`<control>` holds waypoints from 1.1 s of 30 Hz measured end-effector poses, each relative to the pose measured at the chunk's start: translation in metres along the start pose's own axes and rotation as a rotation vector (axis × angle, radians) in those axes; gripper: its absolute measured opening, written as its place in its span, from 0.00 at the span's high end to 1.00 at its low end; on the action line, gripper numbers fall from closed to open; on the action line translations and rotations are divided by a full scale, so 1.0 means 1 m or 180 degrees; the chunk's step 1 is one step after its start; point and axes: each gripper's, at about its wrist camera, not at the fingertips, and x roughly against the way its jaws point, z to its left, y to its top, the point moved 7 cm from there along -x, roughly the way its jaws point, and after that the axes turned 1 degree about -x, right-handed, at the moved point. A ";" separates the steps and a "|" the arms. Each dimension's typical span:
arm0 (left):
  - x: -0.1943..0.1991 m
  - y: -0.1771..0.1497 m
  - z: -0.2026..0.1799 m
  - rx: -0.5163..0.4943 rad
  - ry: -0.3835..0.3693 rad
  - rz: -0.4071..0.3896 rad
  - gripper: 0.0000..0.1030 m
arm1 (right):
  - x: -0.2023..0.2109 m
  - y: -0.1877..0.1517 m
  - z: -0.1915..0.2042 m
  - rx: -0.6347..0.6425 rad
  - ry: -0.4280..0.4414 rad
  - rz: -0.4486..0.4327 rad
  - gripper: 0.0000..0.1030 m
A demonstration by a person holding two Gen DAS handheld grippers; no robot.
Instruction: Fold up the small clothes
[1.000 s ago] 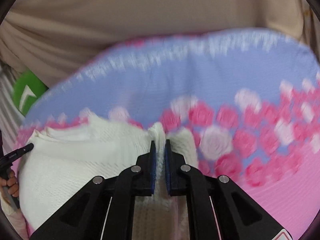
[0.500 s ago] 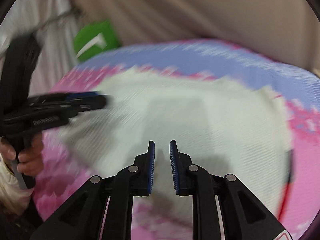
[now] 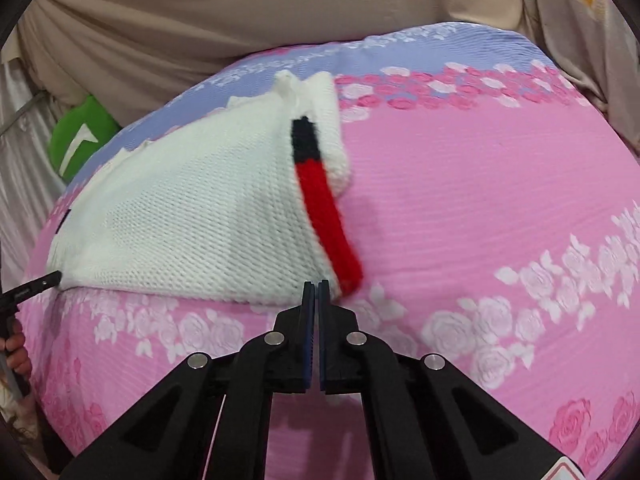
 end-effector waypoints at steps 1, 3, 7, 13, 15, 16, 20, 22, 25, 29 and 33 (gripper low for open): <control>0.001 -0.001 -0.004 -0.0015 0.0042 -0.0022 0.93 | 0.000 0.000 0.003 0.0010 -0.0015 -0.0010 1.00; 0.005 0.000 -0.013 -0.0060 0.0106 -0.0057 0.89 | 0.004 0.004 0.009 0.0023 -0.0019 -0.0074 0.95; 0.009 0.007 -0.031 -0.0172 0.0260 -0.0148 0.80 | 0.024 0.019 0.029 0.0108 -0.0088 -0.0338 0.82; 0.009 0.011 -0.044 -0.0219 0.0390 -0.0239 0.79 | 0.018 0.030 0.091 0.0399 0.0167 -0.0377 0.81; 0.007 0.013 -0.046 -0.0220 0.0380 -0.0241 0.74 | 0.009 0.029 0.120 0.0534 0.0295 -0.0323 0.80; 0.007 0.014 -0.049 -0.0223 0.0371 -0.0245 0.74 | 0.004 0.028 0.138 0.0611 0.0398 -0.0276 0.80; 0.006 0.017 -0.062 -0.0279 0.0337 -0.0267 0.74 | -0.015 0.014 0.205 0.0945 0.0707 -0.0092 0.80; 0.006 0.019 -0.071 -0.0344 0.0316 -0.0297 0.74 | -0.023 0.005 0.235 0.1140 0.0830 0.0012 0.80; 0.001 0.022 -0.081 -0.0442 0.0330 -0.0302 0.71 | -0.036 -0.006 0.263 0.1337 0.0936 0.0164 0.79; -0.013 0.021 -0.071 -0.0480 0.0493 -0.0246 0.70 | -0.043 -0.006 0.247 0.1431 0.0681 0.0140 0.79; -0.013 0.013 -0.030 -0.0286 0.0521 -0.0181 0.69 | -0.038 0.014 0.156 0.1014 0.0240 0.0040 0.81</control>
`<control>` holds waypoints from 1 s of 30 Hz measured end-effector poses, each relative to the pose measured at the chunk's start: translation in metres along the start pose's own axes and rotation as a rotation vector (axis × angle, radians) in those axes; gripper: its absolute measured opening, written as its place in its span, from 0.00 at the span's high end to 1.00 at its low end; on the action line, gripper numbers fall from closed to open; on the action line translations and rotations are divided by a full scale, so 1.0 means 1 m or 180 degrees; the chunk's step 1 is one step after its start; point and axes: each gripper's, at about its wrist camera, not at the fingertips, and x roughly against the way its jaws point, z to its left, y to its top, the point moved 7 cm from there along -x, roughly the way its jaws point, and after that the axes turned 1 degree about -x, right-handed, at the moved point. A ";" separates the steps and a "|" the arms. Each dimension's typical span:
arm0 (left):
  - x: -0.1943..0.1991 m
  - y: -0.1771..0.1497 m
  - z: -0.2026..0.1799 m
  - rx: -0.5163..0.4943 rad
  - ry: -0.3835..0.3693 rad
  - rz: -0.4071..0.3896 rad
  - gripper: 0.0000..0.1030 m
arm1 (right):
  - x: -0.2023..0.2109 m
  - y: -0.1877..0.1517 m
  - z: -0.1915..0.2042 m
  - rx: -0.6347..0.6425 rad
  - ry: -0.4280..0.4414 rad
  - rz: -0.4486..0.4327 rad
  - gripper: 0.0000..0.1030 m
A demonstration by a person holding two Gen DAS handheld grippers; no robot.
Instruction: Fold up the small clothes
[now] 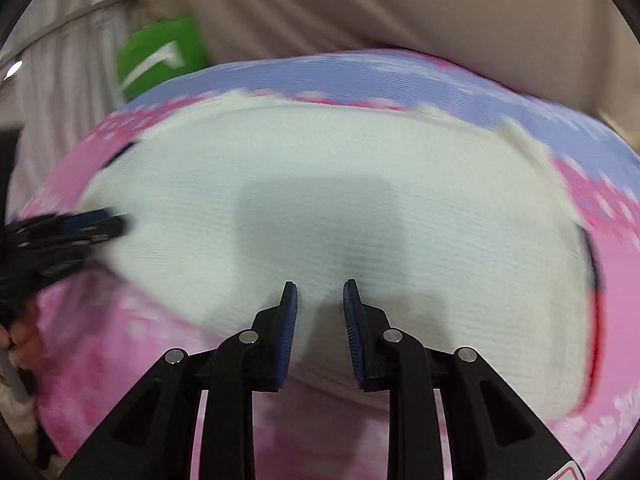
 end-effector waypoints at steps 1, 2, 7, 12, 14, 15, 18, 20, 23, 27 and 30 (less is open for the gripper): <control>0.004 -0.003 0.011 0.0055 -0.0021 0.0006 0.69 | 0.009 -0.005 -0.033 -0.0226 -0.0033 -0.0016 0.84; 0.008 -0.005 0.020 0.0112 -0.0057 0.0010 0.71 | 0.017 -0.009 -0.059 -0.0415 -0.0069 -0.0024 0.84; 0.031 0.020 0.041 0.0376 -0.0335 -0.0098 0.69 | 0.057 -0.001 -0.136 -0.0843 -0.0465 -0.0224 0.76; 0.027 0.091 0.032 0.0222 -0.0133 -0.0464 0.35 | 0.046 0.067 -0.138 -0.0617 -0.0580 -0.0467 0.58; 0.007 0.119 0.026 0.0205 -0.0136 -0.0471 0.31 | 0.027 0.090 -0.138 -0.0561 -0.0546 -0.0423 0.56; -0.004 0.129 0.026 0.0241 -0.0138 -0.0432 0.30 | 0.013 0.102 -0.139 -0.0544 -0.0520 -0.0371 0.55; -0.054 0.147 0.020 0.0356 -0.0436 -0.0041 0.29 | -0.023 0.119 -0.147 -0.0572 -0.0551 -0.0221 0.49; -0.076 0.150 0.017 0.0406 -0.0586 0.0099 0.32 | -0.043 0.124 -0.152 -0.0607 -0.0575 -0.0117 0.49; -0.101 0.149 0.016 0.0419 -0.0612 0.0265 0.93 | -0.060 0.127 -0.150 -0.0641 -0.0390 -0.0027 0.92; -0.078 0.163 0.021 0.0451 -0.0610 -0.0089 0.93 | -0.005 0.151 -0.139 -0.0682 0.0020 -0.0796 0.93; -0.057 0.177 0.031 0.0513 -0.0595 -0.0346 0.93 | 0.023 0.163 -0.141 -0.0628 -0.0050 -0.1128 0.93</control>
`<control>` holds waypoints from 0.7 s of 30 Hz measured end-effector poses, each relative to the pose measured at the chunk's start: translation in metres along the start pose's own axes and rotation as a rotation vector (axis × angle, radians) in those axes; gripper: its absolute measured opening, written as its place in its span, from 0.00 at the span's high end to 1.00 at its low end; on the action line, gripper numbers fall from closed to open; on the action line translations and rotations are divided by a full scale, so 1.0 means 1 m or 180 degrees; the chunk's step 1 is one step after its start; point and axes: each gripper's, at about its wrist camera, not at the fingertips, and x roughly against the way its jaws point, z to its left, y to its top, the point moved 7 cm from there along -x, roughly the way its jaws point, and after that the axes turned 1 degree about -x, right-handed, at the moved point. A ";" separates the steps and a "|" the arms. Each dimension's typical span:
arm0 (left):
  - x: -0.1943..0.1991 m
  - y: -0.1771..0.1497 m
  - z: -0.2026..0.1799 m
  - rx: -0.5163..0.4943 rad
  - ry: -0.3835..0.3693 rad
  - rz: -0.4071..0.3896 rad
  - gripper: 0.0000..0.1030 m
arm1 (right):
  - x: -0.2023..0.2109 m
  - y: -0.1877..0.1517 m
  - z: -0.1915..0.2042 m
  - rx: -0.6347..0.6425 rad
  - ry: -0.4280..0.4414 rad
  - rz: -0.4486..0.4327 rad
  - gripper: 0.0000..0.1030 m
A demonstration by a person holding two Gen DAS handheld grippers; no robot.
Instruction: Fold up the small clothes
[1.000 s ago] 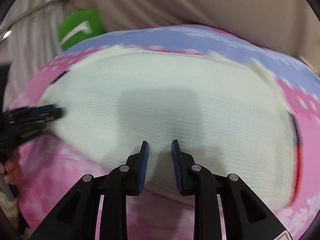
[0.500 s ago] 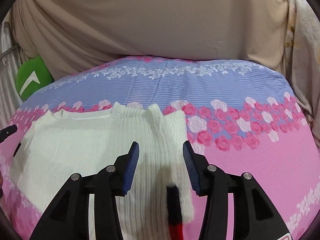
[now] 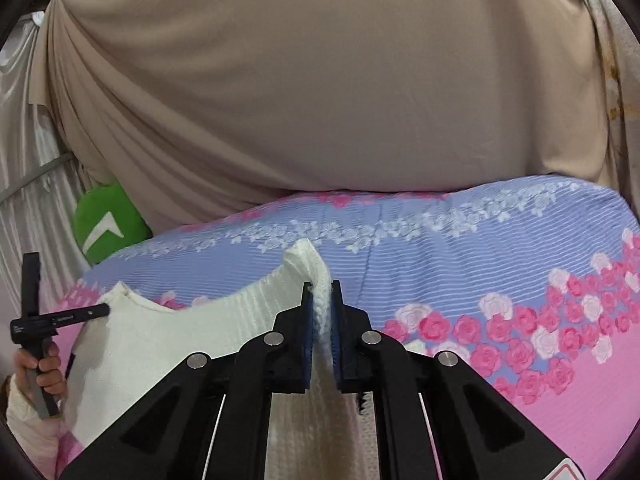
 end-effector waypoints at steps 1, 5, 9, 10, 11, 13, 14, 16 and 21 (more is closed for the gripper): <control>-0.005 0.000 0.002 -0.0034 0.0080 0.0029 0.93 | -0.012 -0.004 -0.006 0.0020 -0.0116 0.0146 0.93; -0.058 -0.025 0.015 -0.0026 0.0219 0.0493 0.93 | -0.082 -0.058 -0.043 -0.0150 -0.0512 0.1015 0.93; -0.042 -0.022 0.007 -0.0121 0.0302 0.0333 0.89 | -0.057 -0.041 -0.024 -0.0057 -0.0580 0.0751 0.92; -0.032 -0.021 0.005 -0.0151 0.0362 0.0279 0.89 | -0.046 -0.038 -0.018 -0.0042 -0.0618 0.0661 0.88; -0.019 -0.020 0.001 -0.0182 0.0441 0.0194 0.89 | -0.033 -0.035 -0.005 0.0016 -0.0637 0.0534 0.85; 0.011 -0.019 -0.011 -0.0326 0.0534 -0.0037 0.83 | -0.011 -0.033 0.028 0.0194 -0.0446 0.0415 0.84; 0.025 -0.020 -0.021 -0.0414 0.0525 -0.0129 0.76 | -0.004 -0.038 0.049 0.0290 -0.0273 0.0453 0.84; 0.047 -0.031 -0.053 -0.0609 0.0322 -0.0205 0.71 | 0.002 -0.065 0.103 0.0517 0.0200 0.0677 0.84; 0.044 -0.090 -0.122 -0.1065 -0.0100 0.0151 0.69 | -0.007 -0.149 0.193 0.0934 0.0929 0.1349 0.86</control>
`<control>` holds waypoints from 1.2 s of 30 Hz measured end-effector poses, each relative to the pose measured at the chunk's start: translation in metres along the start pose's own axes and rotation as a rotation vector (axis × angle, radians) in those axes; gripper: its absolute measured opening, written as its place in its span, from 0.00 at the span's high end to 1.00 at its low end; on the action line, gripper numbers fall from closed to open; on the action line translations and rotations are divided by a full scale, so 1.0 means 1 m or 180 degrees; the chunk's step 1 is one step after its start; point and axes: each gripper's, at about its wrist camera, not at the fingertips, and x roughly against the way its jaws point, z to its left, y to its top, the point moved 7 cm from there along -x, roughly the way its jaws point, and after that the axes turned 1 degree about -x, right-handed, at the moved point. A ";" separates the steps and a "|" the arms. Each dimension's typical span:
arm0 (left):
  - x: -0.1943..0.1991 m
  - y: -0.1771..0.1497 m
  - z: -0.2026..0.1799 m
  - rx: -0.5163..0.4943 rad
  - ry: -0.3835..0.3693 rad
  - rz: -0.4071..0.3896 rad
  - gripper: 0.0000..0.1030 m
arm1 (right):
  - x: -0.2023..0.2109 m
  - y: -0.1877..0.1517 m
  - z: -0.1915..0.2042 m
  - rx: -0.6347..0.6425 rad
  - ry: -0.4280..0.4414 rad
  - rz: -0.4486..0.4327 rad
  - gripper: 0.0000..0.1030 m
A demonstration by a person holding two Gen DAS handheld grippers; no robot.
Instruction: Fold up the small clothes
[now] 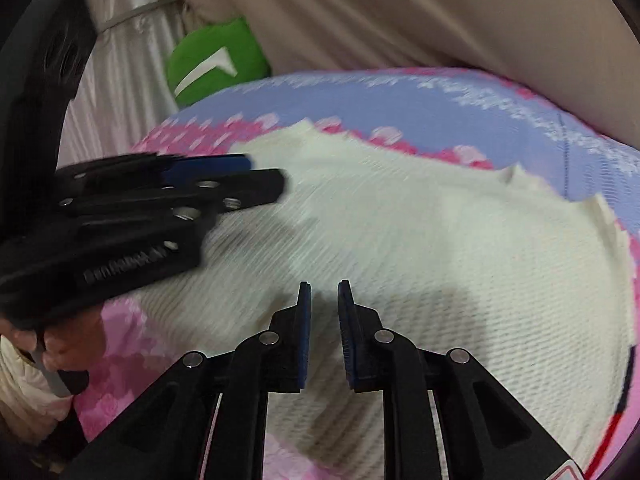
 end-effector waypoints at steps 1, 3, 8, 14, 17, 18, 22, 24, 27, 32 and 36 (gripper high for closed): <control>-0.008 -0.012 -0.006 -0.0065 0.0010 0.0096 0.69 | -0.005 -0.008 0.004 0.0089 -0.0076 0.0021 0.86; -0.018 -0.031 -0.002 -0.0092 0.0120 0.0248 0.69 | 0.001 -0.019 -0.005 0.0125 -0.0192 -0.0021 0.93; 0.003 -0.075 0.063 0.0198 0.0463 0.0260 0.69 | 0.060 -0.067 -0.112 -0.0606 -0.0887 -0.0172 0.94; 0.035 -0.109 0.106 0.0492 0.0590 0.0239 0.76 | 0.113 -0.127 -0.186 -0.1606 -0.0715 -0.0432 1.00; 0.046 -0.091 0.093 0.0453 0.0583 0.0103 0.76 | 0.118 -0.103 -0.171 -0.1416 -0.0871 -0.0501 0.93; 0.049 -0.080 0.088 0.0419 0.0563 0.0020 0.74 | 0.124 -0.094 -0.163 -0.1329 -0.0881 -0.0558 0.88; 0.036 -0.026 0.073 0.0373 0.0547 -0.0178 0.62 | 0.119 -0.027 -0.145 -0.1031 -0.0857 -0.0731 0.88; 0.018 -0.011 0.072 0.0368 0.0579 -0.0135 0.62 | 0.103 0.001 -0.147 -0.0974 -0.0905 -0.0694 0.88; -0.022 0.002 0.078 0.0374 0.0699 0.0022 0.62 | 0.068 0.025 -0.168 -0.0937 -0.1139 -0.0546 0.88; -0.066 -0.006 0.105 0.0455 0.0861 0.0169 0.57 | 0.022 0.016 -0.222 -0.1092 -0.1553 -0.0287 1.00; -0.068 -0.006 0.107 0.0396 0.0849 0.0055 0.56 | 0.026 0.013 -0.233 -0.1330 -0.1228 -0.0378 1.00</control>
